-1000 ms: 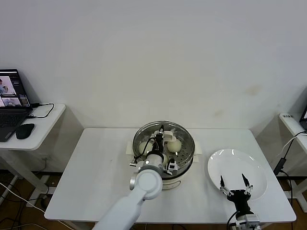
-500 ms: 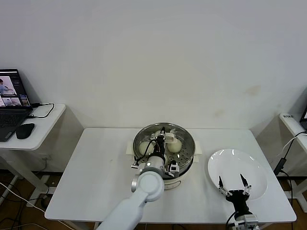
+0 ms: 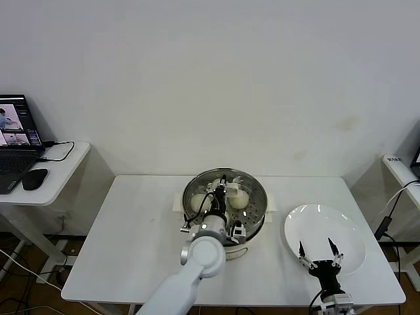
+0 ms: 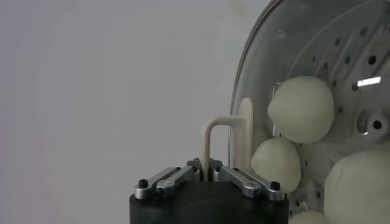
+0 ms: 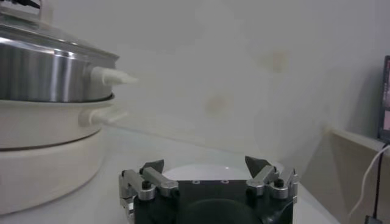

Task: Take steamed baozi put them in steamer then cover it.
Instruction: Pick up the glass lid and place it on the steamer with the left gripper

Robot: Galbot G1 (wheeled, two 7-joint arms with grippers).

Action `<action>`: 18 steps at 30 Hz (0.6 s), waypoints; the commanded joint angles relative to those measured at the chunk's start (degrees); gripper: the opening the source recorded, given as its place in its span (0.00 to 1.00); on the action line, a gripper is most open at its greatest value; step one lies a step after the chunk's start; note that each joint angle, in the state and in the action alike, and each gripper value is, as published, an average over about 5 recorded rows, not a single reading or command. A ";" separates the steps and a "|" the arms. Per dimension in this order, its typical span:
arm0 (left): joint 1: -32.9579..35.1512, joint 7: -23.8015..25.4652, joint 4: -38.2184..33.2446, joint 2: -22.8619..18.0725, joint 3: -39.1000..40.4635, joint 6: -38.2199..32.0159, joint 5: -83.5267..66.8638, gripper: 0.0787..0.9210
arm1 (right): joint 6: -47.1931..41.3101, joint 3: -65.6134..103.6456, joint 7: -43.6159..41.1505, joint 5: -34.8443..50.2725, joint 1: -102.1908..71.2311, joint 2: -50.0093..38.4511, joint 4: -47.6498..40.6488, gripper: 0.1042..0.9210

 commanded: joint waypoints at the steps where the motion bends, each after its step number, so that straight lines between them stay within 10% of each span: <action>1: 0.75 -0.24 -3.61 0.51 -0.04 0.13 -0.62 0.22 | -0.05 -0.07 0.00 -0.04 -0.01 0.00 0.03 0.88; 18: 22.58 -4.87 -29.46 14.80 -8.42 -4.90 -19.90 0.79 | 0.22 -0.24 0.05 -0.31 -0.78 0.05 0.39 0.88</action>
